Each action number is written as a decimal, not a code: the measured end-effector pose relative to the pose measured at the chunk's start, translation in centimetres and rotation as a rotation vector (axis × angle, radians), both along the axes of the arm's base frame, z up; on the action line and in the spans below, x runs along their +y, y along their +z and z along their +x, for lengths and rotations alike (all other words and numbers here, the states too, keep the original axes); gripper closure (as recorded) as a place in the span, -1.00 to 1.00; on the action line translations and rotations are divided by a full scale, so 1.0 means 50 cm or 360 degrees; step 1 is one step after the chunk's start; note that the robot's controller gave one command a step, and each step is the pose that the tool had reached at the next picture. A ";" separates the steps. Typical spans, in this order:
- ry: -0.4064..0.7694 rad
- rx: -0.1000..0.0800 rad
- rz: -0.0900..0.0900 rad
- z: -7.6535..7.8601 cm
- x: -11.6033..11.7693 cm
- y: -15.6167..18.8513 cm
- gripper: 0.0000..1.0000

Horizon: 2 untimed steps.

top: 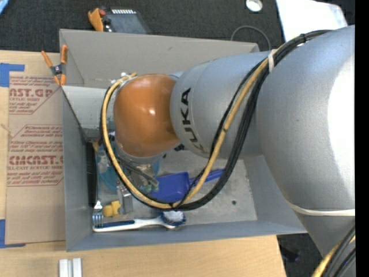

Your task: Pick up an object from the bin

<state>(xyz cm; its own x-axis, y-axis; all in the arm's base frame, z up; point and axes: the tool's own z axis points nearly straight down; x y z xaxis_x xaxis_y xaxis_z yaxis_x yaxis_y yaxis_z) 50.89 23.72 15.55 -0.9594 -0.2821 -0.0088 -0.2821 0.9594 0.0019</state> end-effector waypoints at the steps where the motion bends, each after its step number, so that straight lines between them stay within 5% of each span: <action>1: -0.0147 0.0003 0.0001 0.042 -0.140 0.058 -1.00; 2: 0.0004 -0.0004 0.0001 0.026 -0.094 -0.045 -1.00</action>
Offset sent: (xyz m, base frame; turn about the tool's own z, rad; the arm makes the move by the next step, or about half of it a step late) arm -0.0010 -0.0063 -0.0823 -0.1350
